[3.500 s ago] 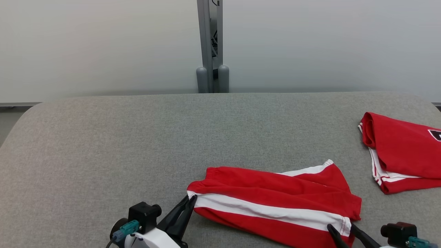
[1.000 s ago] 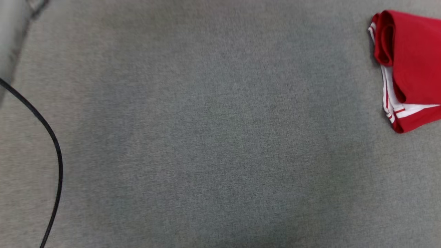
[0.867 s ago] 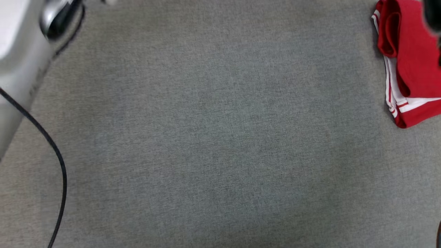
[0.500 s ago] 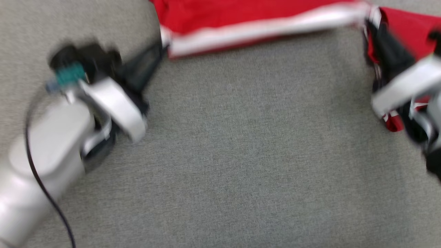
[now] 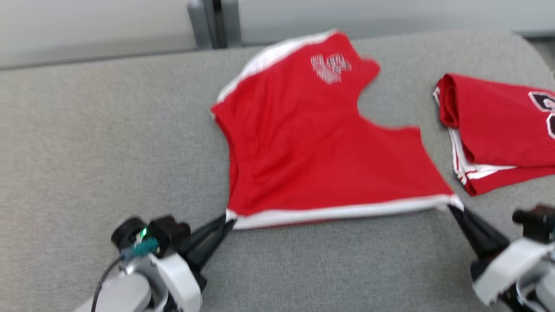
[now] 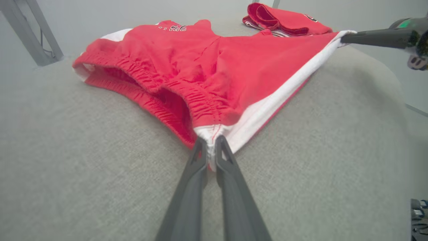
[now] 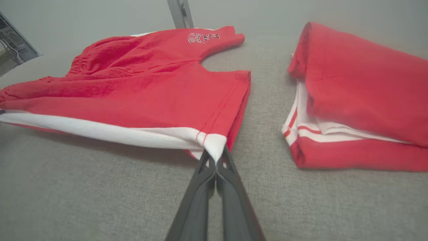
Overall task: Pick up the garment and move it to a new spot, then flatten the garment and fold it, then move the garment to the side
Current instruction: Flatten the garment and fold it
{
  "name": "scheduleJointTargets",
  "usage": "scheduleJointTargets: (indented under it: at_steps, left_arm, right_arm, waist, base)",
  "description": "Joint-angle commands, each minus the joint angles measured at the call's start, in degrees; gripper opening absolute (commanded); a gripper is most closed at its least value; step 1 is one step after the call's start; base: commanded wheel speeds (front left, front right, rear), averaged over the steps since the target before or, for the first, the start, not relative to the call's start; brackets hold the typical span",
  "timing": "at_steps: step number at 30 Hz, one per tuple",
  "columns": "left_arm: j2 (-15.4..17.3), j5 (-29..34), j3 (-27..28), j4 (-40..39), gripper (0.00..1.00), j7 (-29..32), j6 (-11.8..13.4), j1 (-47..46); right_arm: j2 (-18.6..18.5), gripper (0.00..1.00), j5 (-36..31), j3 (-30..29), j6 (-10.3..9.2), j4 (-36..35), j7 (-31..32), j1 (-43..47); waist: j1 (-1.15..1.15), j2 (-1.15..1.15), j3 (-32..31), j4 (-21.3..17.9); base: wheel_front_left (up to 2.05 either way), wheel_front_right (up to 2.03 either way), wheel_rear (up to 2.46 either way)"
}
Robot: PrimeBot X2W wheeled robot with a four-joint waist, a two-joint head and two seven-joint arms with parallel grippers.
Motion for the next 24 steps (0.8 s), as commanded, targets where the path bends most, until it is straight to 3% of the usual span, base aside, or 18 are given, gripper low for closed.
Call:
scheduleJointTargets:
  at_steps: [1,13,19,24]
  left_arm:
    - [0.1,0.8,1.0,0.2,0.0,-0.1,0.0,3.1]
    - [2.9,1.8,4.4,-6.0,0.0,-0.1,3.0,17.7]
    - [6.2,1.5,3.6,-12.7,0.0,1.5,5.1,21.8]
    - [5.5,-1.0,4.1,-16.6,0.0,2.7,4.9,21.8]
  right_arm:
    - [-1.3,0.0,0.1,-0.6,-0.05,-0.9,-0.2,3.3]
    - [-6.8,0.0,1.5,-3.2,-0.1,-9.6,0.9,19.0]
    - [-10.4,0.0,3.0,-9.7,-0.03,-17.1,3.2,27.4]
    - [-9.2,0.0,2.1,-15.8,-0.04,-21.1,6.5,30.1]
  waist:
    - [0.0,0.0,-4.7,1.0]
    - [0.0,0.0,-13.4,1.1]
    - [0.0,0.0,-15.6,1.9]
    - [0.0,0.0,-15.8,2.4]
  base:
    - [0.0,0.0,0.0]
    - [0.0,0.0,0.0]
    - [0.0,0.0,0.0]
    - [0.0,0.0,0.0]
